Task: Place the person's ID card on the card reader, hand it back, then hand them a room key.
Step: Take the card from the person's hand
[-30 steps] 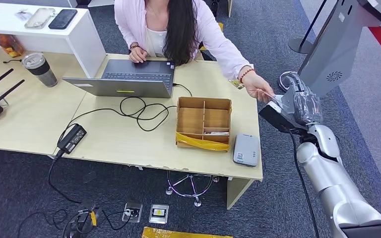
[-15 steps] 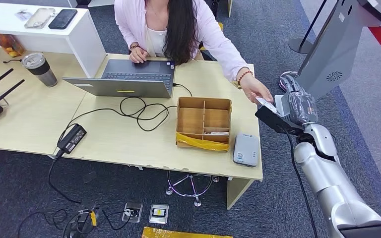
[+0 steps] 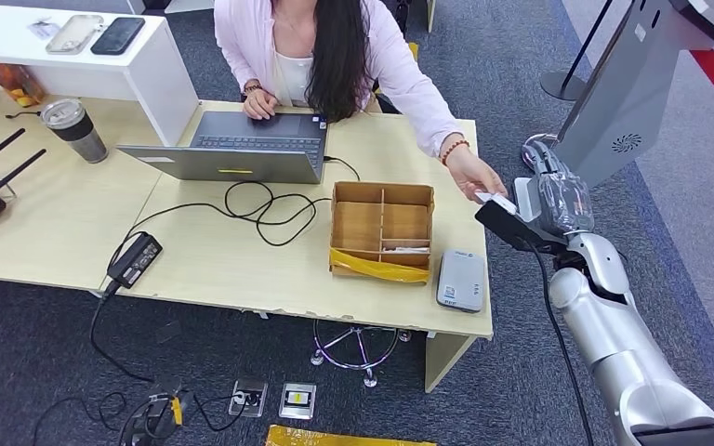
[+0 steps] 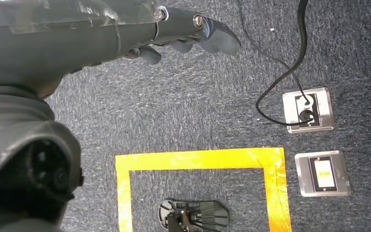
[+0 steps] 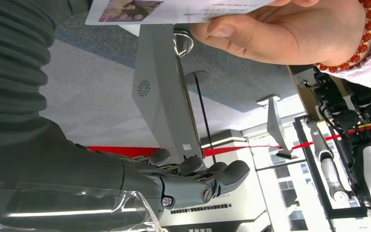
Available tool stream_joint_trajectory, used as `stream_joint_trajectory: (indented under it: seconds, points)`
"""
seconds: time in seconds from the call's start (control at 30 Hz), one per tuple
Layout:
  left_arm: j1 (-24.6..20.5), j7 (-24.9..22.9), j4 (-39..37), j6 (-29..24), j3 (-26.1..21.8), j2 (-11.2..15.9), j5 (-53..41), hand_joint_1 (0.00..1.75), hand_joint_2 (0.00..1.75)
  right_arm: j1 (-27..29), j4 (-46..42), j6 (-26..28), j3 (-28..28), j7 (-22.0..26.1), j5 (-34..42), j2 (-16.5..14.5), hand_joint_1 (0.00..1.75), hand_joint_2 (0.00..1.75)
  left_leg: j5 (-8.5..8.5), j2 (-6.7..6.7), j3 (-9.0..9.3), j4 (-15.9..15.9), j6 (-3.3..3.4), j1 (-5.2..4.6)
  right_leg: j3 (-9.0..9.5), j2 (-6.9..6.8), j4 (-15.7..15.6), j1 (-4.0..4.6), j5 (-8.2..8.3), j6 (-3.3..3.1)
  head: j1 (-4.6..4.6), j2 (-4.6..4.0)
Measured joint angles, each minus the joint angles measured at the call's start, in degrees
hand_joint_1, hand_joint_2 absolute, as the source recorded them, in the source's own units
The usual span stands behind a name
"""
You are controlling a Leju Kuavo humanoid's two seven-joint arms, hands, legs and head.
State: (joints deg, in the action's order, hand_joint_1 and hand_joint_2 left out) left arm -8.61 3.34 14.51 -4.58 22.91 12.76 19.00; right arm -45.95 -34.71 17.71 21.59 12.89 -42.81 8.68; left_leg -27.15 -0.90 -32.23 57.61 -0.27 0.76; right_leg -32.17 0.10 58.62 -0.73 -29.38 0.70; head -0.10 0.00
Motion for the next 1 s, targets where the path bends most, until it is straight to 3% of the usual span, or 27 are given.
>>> stream_joint_trajectory:
  seconds: [0.17,0.23,0.37,0.47,0.6,1.0]
  points:
    - [0.00,0.01,0.00,0.03,0.00,0.02,-0.35,0.00,0.00,0.11,-0.37,0.14,-0.07,-0.02,-0.31,0.00,0.00,1.75,0.00,0.00,0.00,0.00,0.00,0.00,0.00,0.00,0.00,0.00,0.00,0.00,-0.01,0.00]
    - [0.00,0.04,0.00,0.04,0.00,0.02,-0.51,0.00,0.00,0.15,-0.41,0.17,-0.08,0.01,-0.30,0.00,0.10,1.75,0.00,0.00,0.00,0.00,0.00,0.00,0.00,0.00,0.00,0.00,0.00,0.00,-0.01,0.00]
    - [0.01,0.14,0.00,0.04,-0.02,0.02,-0.61,0.00,0.00,0.20,-0.45,0.26,-0.10,0.26,-0.16,-0.02,1.69,1.75,0.00,0.00,0.00,0.00,0.00,0.00,0.00,0.00,0.00,0.00,0.00,0.00,-0.01,0.00]
    - [0.01,0.15,0.00,0.03,-0.11,0.02,-0.70,0.00,0.00,0.20,-0.45,0.40,-0.10,0.63,-0.31,-0.02,1.58,1.75,0.00,0.00,0.00,0.00,0.00,0.00,0.00,0.00,0.00,0.00,0.00,0.00,-0.01,0.00]
    - [0.01,0.15,0.00,0.01,-0.22,0.01,-0.77,0.00,0.00,0.20,-0.45,0.41,-0.10,1.03,-0.35,-0.03,1.74,1.75,0.00,0.00,0.00,0.00,0.00,0.00,0.01,0.00,0.00,0.00,0.00,0.00,-0.01,0.00]
    - [0.00,0.33,0.00,-0.03,-0.31,0.00,-1.16,0.00,0.00,0.17,-0.44,0.33,-0.10,2.26,0.40,-0.31,1.75,1.75,0.00,0.00,-0.01,0.00,0.00,0.00,0.01,0.00,0.00,0.00,0.00,0.00,-0.01,0.00]
